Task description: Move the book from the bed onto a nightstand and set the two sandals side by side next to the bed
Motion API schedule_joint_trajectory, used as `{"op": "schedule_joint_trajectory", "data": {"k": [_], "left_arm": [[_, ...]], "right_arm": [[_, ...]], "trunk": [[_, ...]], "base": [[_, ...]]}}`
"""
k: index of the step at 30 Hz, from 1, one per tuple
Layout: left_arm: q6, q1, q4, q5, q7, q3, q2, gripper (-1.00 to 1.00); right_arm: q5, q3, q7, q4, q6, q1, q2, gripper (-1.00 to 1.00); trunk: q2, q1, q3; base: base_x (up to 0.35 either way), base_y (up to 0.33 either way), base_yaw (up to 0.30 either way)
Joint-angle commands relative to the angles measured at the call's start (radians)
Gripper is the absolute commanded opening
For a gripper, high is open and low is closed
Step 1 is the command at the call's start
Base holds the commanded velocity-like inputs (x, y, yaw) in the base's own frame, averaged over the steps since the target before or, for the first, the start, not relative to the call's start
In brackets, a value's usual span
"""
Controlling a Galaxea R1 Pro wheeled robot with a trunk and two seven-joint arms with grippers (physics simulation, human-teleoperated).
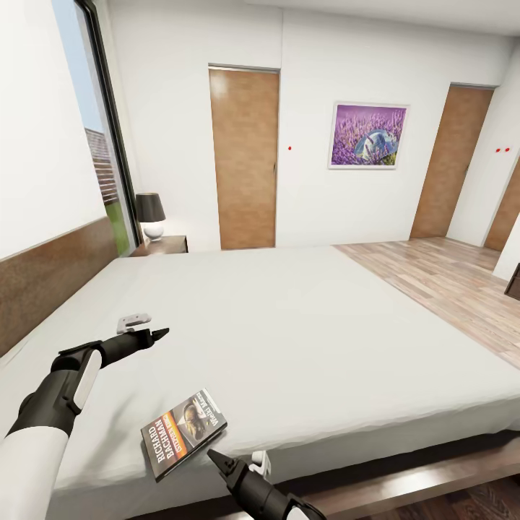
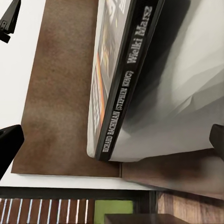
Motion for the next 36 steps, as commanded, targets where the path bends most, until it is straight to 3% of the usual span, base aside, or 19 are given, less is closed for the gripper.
{"op": "schedule_joint_trajectory", "data": {"k": [1,27,36], "left_arm": [[0.008,-0.001,-0.001,0.006,-0.002,0.002,0.000,1.00],[0.007,0.000,-0.001,0.006,-0.002,0.002,0.000,1.00],[0.007,-0.001,-0.001,0.006,-0.002,0.002,0.000,1.00]], "right_arm": [[-0.010,0.002,0.002,0.001,0.007,-0.001,0.000,1.00],[-0.011,0.032,0.007,0.001,0.003,-0.001,0.000,1.00],[-0.011,0.034,0.007,0.001,0.003,-0.001,0.000,1.00]], "trunk": [[0.000,0.000,-0.001],[0.000,0.000,-0.005],[0.000,0.000,-0.005]], "base": [[0.000,0.000,0.000],[0.000,0.000,0.001],[0.000,0.000,0.168]]}}
